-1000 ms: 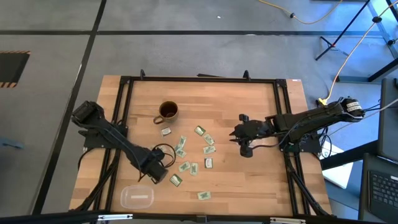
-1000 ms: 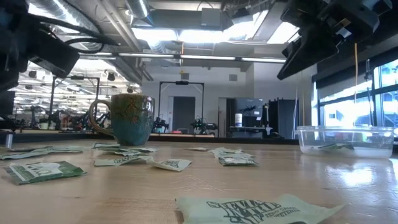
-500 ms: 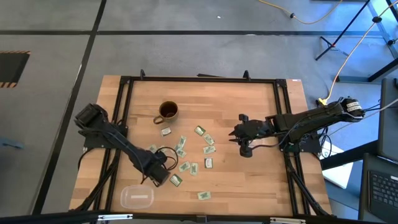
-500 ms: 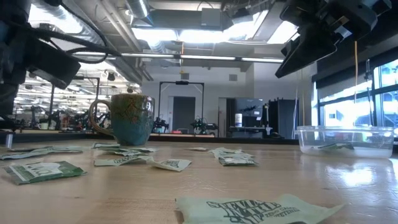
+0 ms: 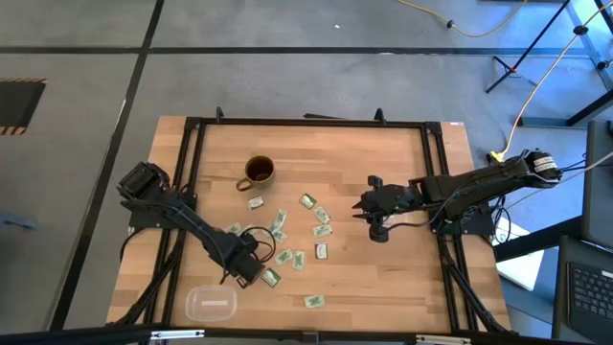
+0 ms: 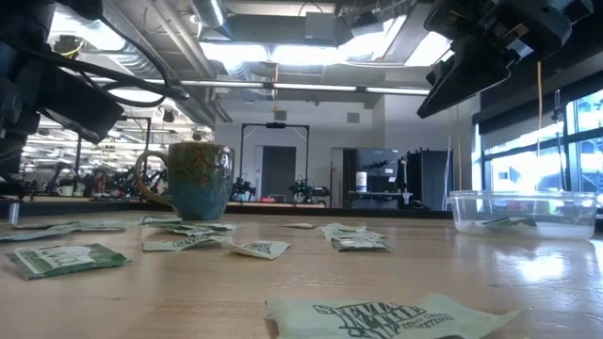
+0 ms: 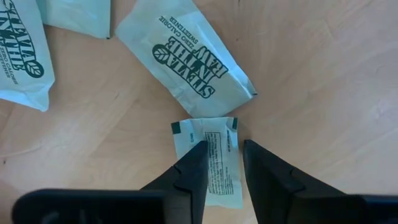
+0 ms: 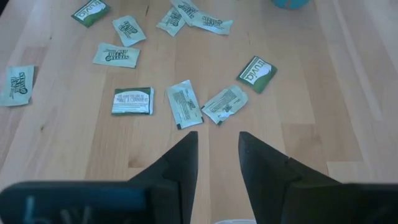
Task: Pick and place Stevia / Truvia into bins
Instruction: Put the stevia packet into the bottom transparent container
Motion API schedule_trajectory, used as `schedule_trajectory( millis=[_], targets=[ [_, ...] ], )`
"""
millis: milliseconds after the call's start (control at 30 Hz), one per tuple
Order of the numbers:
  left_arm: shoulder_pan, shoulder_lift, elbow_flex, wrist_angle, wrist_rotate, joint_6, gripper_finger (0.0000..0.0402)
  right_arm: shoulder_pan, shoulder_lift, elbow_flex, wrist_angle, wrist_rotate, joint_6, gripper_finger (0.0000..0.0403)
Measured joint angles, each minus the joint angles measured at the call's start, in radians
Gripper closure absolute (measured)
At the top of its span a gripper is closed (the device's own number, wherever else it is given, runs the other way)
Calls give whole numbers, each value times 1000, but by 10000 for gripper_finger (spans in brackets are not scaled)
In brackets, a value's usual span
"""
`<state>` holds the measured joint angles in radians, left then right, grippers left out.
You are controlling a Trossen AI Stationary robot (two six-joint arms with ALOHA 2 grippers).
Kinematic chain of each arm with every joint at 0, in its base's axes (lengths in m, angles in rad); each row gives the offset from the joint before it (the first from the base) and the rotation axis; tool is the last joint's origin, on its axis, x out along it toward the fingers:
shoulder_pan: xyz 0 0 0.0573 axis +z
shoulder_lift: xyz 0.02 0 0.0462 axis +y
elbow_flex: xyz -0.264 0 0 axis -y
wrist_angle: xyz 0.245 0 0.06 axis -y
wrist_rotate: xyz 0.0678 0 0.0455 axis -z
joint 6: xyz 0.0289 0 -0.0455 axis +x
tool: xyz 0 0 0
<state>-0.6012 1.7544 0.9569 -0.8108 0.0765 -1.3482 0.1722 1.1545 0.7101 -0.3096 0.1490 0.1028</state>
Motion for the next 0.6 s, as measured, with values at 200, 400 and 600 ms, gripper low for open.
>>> schedule_trajectory(
  millis=[200, 400, 600],
  targets=[
    [-1, -9, -2, 0, -8, 1, 334, 0, 0, 0, 0, 0, -2, 284],
    [-1, -9, -2, -2, 1, 1, 352, 0, 0, 0, 0, 0, -4, 284],
    [5, -14, 10, -33, 131, 27, 370, 0, 0, 0, 0, 0, -16, 284]
  ],
)
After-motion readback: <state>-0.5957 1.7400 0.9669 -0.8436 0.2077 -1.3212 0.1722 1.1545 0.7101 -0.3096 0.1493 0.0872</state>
